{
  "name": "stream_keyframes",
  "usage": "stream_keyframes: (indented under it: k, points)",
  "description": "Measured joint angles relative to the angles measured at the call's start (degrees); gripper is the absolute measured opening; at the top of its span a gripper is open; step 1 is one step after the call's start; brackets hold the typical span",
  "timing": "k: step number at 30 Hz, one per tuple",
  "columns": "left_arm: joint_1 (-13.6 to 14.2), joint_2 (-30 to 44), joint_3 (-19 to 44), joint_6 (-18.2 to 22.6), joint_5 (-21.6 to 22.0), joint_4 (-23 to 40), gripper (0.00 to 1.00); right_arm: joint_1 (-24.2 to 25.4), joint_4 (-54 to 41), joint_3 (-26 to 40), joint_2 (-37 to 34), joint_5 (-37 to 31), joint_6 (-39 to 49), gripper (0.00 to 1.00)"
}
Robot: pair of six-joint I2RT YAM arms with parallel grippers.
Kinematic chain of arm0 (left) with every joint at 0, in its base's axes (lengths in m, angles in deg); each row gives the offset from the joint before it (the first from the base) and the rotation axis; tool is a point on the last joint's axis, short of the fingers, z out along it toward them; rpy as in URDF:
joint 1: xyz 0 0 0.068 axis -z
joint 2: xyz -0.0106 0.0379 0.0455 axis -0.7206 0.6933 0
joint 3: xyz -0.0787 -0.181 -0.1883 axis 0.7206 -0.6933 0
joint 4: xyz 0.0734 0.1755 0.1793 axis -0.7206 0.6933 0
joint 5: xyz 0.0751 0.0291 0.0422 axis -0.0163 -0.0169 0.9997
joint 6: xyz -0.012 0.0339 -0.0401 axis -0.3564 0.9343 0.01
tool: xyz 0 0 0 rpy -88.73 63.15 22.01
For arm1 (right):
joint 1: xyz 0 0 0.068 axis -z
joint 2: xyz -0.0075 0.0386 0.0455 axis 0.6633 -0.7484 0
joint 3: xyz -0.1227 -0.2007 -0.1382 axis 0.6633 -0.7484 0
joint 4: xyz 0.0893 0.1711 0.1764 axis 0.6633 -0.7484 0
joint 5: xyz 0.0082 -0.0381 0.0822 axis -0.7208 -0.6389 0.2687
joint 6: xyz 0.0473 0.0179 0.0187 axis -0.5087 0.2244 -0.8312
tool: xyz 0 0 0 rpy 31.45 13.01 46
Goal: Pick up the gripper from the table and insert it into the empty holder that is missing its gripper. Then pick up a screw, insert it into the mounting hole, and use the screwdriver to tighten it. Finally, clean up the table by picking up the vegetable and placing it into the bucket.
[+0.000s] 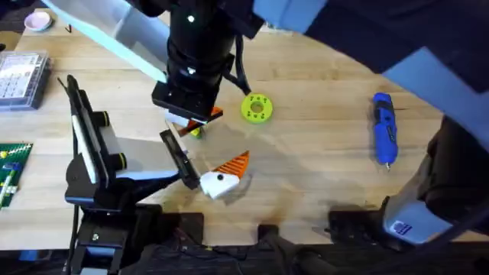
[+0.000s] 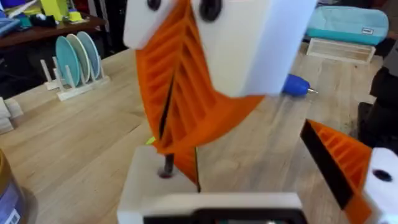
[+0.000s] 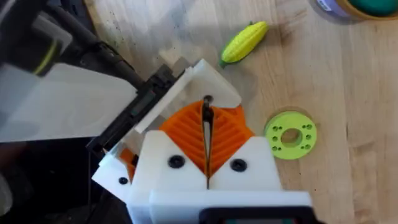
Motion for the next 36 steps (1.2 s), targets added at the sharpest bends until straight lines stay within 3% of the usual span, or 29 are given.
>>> stream_keyframes:
  k: [36]
  points:
    - [0.11,-0.02,0.00,-0.25,-0.04,0.05,0.993,0.00,-0.33,0.02,-2.60,-0.15,0.00,0.036]
